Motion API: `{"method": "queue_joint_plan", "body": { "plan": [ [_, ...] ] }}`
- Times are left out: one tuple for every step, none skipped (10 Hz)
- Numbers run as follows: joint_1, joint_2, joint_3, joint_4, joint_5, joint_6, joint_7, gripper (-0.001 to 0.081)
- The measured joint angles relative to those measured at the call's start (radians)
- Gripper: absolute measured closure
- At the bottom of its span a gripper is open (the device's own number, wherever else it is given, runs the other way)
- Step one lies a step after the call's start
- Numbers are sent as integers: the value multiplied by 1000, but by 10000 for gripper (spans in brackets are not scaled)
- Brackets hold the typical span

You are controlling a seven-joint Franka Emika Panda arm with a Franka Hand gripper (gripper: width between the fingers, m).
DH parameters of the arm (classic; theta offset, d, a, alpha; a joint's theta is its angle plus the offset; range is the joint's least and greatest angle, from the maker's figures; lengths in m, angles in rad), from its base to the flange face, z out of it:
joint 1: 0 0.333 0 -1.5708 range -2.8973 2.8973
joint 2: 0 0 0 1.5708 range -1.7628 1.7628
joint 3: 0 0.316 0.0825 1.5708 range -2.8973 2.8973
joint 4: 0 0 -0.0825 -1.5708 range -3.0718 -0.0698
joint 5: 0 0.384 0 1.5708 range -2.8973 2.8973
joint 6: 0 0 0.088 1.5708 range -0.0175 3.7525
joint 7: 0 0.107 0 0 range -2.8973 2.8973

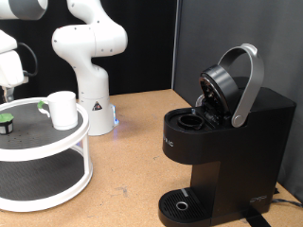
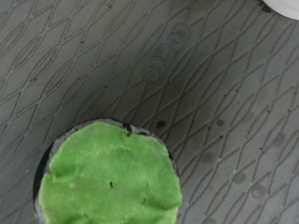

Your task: Make a cup of coffee with the keurig machine

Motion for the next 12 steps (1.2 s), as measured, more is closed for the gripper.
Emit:
{"method": "queue_joint_plan", "body": {
  "plan": [
    [-1, 1, -3, -14, -9, 25, 1, 3],
    [-2, 3, -7, -29, -18, 50, 5, 3],
    [-5, 7, -12, -43, -28, 73, 6, 3],
    [-8, 14, -16, -53, -34, 85, 7, 3],
    [-10, 24, -20, -60, -39, 98, 7, 3],
    [-10, 35, -28, -67, -46, 112, 6, 3],
    [-10, 45, -36, -73, -53, 127, 6, 3],
    [-10, 56, -43, -79, -56, 143, 6, 3],
    [-9, 66, -50, -82, -56, 156, 5, 3],
    [-8, 77, -56, -83, -56, 165, 4, 3],
    [-7, 85, -59, -84, -56, 173, 2, 3],
    [-5, 92, -63, -85, -56, 177, 1, 3]
  ]
}}
